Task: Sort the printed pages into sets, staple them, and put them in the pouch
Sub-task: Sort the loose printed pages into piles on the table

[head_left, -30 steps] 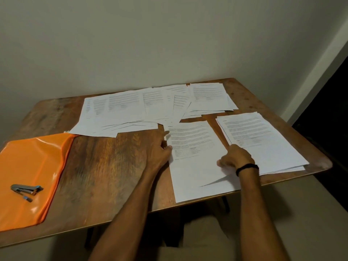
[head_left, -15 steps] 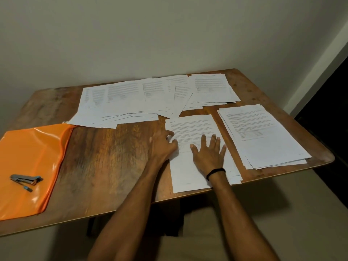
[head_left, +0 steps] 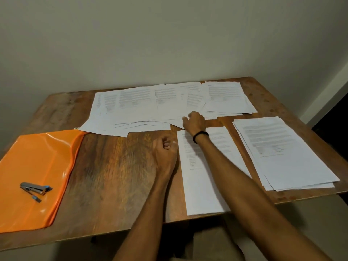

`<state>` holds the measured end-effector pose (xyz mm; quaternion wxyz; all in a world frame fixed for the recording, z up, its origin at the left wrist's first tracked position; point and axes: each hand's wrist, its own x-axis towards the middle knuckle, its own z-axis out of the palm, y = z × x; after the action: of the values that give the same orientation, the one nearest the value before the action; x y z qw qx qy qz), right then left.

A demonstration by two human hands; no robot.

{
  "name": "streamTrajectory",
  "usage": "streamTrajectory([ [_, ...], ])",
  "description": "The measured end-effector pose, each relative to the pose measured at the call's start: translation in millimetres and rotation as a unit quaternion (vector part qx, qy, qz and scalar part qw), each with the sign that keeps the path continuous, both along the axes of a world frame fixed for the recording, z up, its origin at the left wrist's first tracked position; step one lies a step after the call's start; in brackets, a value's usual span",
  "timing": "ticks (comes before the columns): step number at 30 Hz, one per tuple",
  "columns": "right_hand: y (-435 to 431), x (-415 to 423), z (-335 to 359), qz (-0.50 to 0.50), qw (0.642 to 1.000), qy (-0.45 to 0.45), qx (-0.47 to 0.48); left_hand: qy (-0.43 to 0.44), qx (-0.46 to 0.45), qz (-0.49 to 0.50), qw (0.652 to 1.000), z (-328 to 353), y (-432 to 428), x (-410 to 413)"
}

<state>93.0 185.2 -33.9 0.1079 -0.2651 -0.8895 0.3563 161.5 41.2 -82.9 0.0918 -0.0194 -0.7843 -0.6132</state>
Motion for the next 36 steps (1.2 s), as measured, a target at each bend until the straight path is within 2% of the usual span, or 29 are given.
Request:
streamTrajectory([
  [3,-2,-45,-4,-0.005,0.999,-0.030,-0.011,-0.030,0.083,0.027,0.996,0,-5,-3],
  [5,-4,-66,-9,-0.016,0.997,-0.073,0.016,-0.042,0.116,0.031,0.992,-2,-8,-6],
  [8,-13,-85,-14,-0.041,0.991,-0.105,0.070,-0.046,0.126,0.029,0.991,-2,-7,-8],
  [12,-19,-97,-16,-0.078,0.989,-0.111,0.065,-0.049,0.136,0.026,0.989,-5,-6,-11],
  [17,-12,-93,-16,-0.089,0.994,-0.017,-0.066,-0.051,0.139,0.026,0.989,-3,-7,-10],
  [23,10,-60,10,-0.108,0.978,0.085,-0.156,-0.058,0.143,0.022,0.988,-2,-7,-10],
  [25,27,-41,19,-0.114,0.949,0.115,-0.269,-0.060,0.135,0.022,0.989,-4,-8,-10],
  [27,45,-11,30,-0.124,0.899,0.133,-0.399,-0.055,0.138,0.018,0.989,-6,-8,-11],
  [30,70,49,39,-0.080,0.852,0.099,-0.508,-0.065,0.154,0.022,0.986,-4,-8,-10],
  [32,83,89,35,-0.027,0.848,0.082,-0.523,-0.071,0.175,0.014,0.982,0,-7,-9],
  [36,95,140,14,0.013,0.897,0.026,-0.440,-0.080,0.168,-0.040,0.982,2,-9,-7],
])
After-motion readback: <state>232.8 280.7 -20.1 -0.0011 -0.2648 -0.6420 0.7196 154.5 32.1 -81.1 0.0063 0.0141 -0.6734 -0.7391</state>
